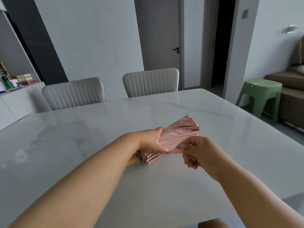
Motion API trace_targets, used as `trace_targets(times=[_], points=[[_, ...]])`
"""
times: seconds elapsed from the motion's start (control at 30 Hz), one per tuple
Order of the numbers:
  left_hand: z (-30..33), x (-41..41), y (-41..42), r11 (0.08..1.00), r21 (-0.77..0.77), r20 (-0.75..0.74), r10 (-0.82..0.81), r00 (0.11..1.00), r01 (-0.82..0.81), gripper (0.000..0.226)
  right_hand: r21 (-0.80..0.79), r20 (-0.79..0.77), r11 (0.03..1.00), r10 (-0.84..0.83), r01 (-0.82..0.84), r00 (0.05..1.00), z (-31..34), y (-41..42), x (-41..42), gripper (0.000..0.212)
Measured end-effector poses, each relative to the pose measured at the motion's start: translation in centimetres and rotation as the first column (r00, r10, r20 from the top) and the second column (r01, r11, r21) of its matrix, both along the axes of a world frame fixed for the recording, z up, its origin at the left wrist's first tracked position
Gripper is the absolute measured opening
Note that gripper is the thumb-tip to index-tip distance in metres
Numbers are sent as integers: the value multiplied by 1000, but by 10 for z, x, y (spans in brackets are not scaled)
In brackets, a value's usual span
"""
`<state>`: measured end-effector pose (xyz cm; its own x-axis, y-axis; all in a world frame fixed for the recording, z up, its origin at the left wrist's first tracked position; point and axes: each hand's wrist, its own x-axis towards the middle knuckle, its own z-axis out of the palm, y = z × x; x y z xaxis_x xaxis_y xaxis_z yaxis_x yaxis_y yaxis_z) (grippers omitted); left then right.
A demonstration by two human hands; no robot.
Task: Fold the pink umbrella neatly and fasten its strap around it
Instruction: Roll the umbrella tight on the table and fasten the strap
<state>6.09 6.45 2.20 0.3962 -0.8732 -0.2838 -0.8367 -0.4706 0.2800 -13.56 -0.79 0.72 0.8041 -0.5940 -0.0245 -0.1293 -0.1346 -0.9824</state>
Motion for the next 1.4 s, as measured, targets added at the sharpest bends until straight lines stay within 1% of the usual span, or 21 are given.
trace_targets(times=[0.07,0.17,0.23,0.27,0.3,0.33,0.4,0.43,0.47,0.53,0.57,0.67,0.73,0.83,0.93,1.0,1.1,1.13,1.2,1.3,1.4], points=[[-3,-5,1,1000,-2,-12,24,1000,-24,76,15,47,999,50,-50,998,1,-2,0,19],[-11,-12,4,996,-72,-25,55,998,-57,82,-31,46,989,143,-141,989,6,-8,2,17],[-13,-13,7,992,-109,-41,56,998,-60,80,7,73,974,228,-229,971,14,-14,4,10],[-13,-12,9,990,-124,-56,59,997,-66,75,15,85,960,277,-279,957,18,-19,6,17],[-14,-10,12,987,-139,-73,70,995,-79,69,-30,54,945,327,-326,943,23,-21,6,26],[-14,-8,14,983,-155,-95,85,992,-99,64,-179,-41,920,346,-347,937,27,-25,8,31],[-18,-4,19,970,-202,-158,103,982,-135,60,-530,-254,762,276,-372,927,33,-31,13,41],[-20,-3,22,962,-228,-191,105,976,-148,61,-626,-297,687,227,-369,927,35,-33,18,39],[-21,-2,24,955,-253,-217,103,971,-158,63,-677,-295,645,203,-354,934,37,-34,22,31],[-24,-4,28,942,-287,-257,100,961,-174,68,-693,-244,647,205,-318,948,39,-36,31,15],[-24,-6,29,940,-296,-261,91,961,-170,73,-695,-224,652,207,-305,952,40,-37,36,12],[-23,-13,31,952,-299,-134,21,991,-61,91,-782,-189,565,189,-264,964,40,-42,49,11],[-25,-15,32,951,-310,-66,-8,998,-13,100,-796,-182,548,191,-259,964,36,-43,58,12],[-30,-17,34,942,-334,-28,8,1000,-17,108,-767,-242,587,110,-259,964,25,-41,64,9],[-34,-21,39,930,-362,-81,39,996,-66,109,-812,-259,530,49,-244,965,20,-37,61,15],[-37,-22,41,922,-364,-141,87,986,-133,101,-819,-222,527,74,-227,972,18,-35,55,18],[-38,-23,46,946,-314,21,91,996,-79,58,-830,-164,522,107,-196,981,12,-32,45,17],[-38,-26,47,946,-318,43,79,996,-61,51,-843,-150,504,115,-188,982,9,-32,43,15],[-36,-33,50,939,-344,70,53,996,-26,46,-871,-115,463,130,-163,985,0,-33,37,14],[-38,-39,54,938,-346,140,36,990,15,46,-889,-10,451,147,-76,989,-6,-33,26,12],[-48,-42,57,922,-384,244,45,969,54,52,-921,20,375,322,-108,947,-4,-24,17,17]])
